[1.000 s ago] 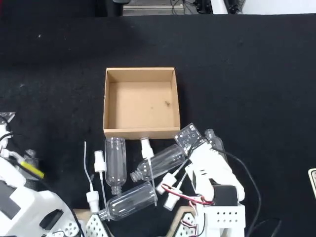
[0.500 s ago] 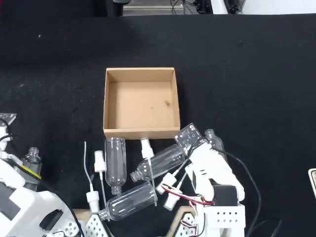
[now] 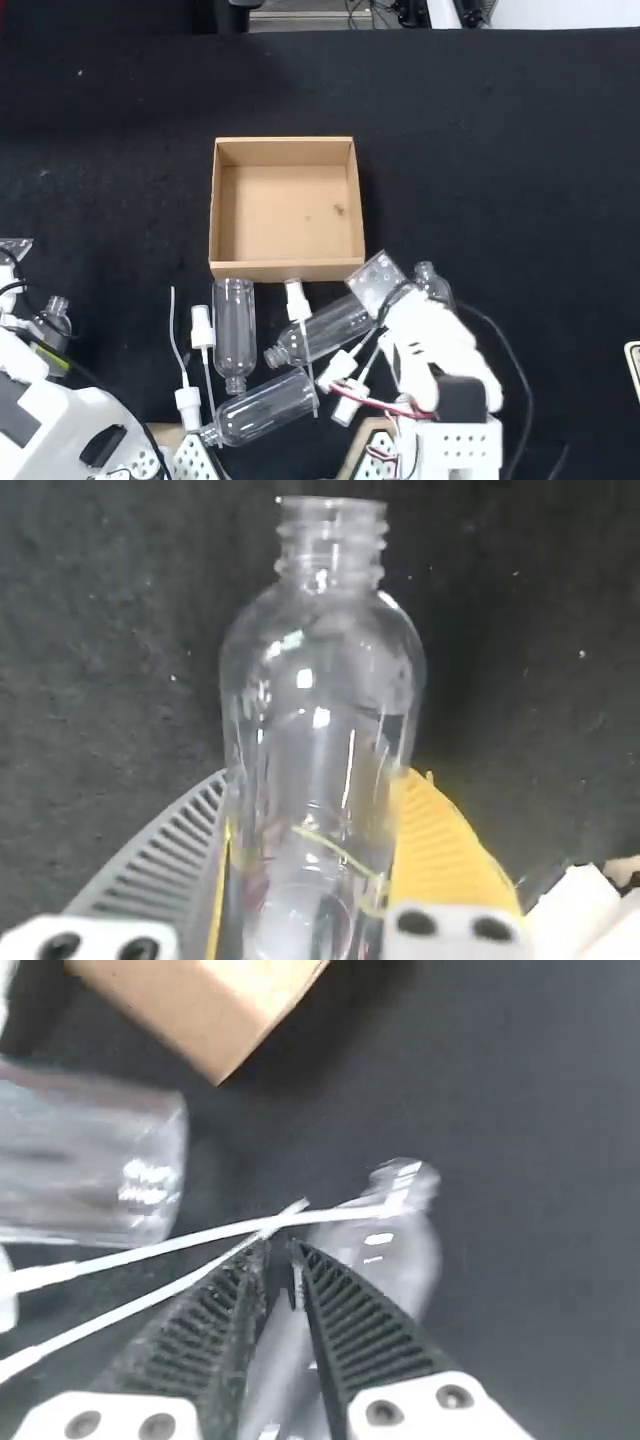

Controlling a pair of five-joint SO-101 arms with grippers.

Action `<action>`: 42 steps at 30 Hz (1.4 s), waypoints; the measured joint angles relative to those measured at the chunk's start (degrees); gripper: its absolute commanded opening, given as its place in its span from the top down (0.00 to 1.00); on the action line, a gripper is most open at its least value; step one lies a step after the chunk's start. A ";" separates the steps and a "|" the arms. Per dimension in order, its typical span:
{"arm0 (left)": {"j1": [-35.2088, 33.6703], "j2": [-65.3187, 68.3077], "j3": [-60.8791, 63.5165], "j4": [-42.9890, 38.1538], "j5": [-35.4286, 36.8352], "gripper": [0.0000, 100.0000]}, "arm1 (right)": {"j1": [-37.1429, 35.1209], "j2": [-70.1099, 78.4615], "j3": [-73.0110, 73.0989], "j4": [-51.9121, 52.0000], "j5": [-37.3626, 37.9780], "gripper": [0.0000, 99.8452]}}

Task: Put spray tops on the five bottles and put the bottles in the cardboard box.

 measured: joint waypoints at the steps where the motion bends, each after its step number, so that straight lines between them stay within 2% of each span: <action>1: 0.00 -0.70 0.00 -0.09 0.09 0.97 | 0.26 0.00 -2.73 0.35 0.18 0.99; 7: -1.76 -11.25 3.34 -0.44 0.79 0.97 | -0.44 0.62 -18.46 0.70 0.26 0.99; 10: -0.79 -18.11 8.62 -0.62 4.75 0.97 | -3.52 7.21 -26.11 2.55 0.35 0.99; 17: 4.48 -30.95 16.53 -3.96 16.09 0.97 | -18.20 28.57 -43.25 8.62 -9.85 0.99; 21: 4.75 -32.18 17.93 -6.86 20.22 0.97 | -25.41 37.19 -45.63 11.87 -10.81 0.99; 24: 5.36 -30.68 17.93 -7.56 20.66 0.97 | -25.76 39.30 -43.69 14.42 -6.86 0.94; 27: 7.21 -27.43 17.93 -7.65 21.10 0.97 | -26.02 40.00 -38.07 15.56 1.85 0.87; 31: 11.08 -22.42 17.93 -7.65 24.97 0.97 | -26.02 40.26 -29.10 14.15 14.95 0.87; 35: 13.27 -18.99 17.93 -7.65 27.69 0.97 | -26.02 40.26 -22.51 11.43 24.35 0.87; 39: 13.54 -18.29 17.93 -7.65 27.87 0.97 | -27.16 40.26 -19.34 8.79 28.66 0.87; 42: 13.54 -18.29 17.93 -7.65 28.04 0.97 | -31.47 40.26 -18.11 8.18 29.01 0.87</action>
